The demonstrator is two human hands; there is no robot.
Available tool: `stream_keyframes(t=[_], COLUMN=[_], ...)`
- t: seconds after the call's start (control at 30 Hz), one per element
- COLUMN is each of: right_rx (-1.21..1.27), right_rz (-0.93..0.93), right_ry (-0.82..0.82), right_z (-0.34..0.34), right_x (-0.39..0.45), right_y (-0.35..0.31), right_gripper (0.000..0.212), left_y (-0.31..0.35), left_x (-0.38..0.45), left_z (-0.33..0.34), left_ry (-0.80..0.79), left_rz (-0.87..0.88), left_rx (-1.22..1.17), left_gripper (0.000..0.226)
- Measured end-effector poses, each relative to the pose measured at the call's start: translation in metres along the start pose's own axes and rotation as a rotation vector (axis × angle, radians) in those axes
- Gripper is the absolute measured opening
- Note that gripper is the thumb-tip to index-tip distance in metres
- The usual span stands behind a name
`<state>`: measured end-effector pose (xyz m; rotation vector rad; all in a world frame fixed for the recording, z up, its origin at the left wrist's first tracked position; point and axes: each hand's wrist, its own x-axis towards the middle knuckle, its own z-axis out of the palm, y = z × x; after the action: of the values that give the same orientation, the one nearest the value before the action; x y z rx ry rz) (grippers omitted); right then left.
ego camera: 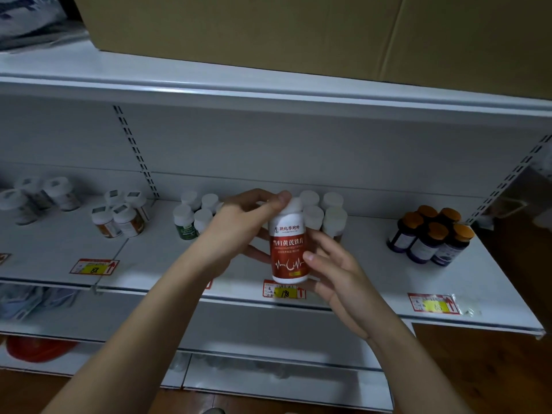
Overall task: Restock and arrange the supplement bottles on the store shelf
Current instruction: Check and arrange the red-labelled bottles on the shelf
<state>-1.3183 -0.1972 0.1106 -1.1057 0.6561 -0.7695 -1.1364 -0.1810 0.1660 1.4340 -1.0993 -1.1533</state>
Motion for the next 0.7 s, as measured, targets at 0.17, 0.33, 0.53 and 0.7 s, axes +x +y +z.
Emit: stream_keyframes(t=[0.17, 0.33, 0.53, 0.7], right_rx=[0.071, -0.059, -0.095, 0.12], right_rz=[-0.044, -0.171, -0.212, -0.068], right_ry=[0.046, 0.141, 0.183, 0.06], right_z=[-0.002, -0.003, 0.001, -0.003], right_x=[-0.008, -0.01, -0.007, -0.007], right_y=[0.003, 0.004, 0.004, -0.005], right_gripper=[0.046, 0.049, 0.054, 0.046], left_y=[-0.004, -0.013, -0.009, -0.005], left_x=[-0.009, -0.015, -0.014, -0.011], left_z=[0.008, 0.021, 0.021, 0.021], left_ry=[0.014, 0.079, 0.039, 0.107], left_rz=[0.042, 0.081, 0.109, 0.108], left_rx=[0.012, 0.026, 0.05, -0.008], left_gripper=[0.055, 0.066, 0.057, 0.043])
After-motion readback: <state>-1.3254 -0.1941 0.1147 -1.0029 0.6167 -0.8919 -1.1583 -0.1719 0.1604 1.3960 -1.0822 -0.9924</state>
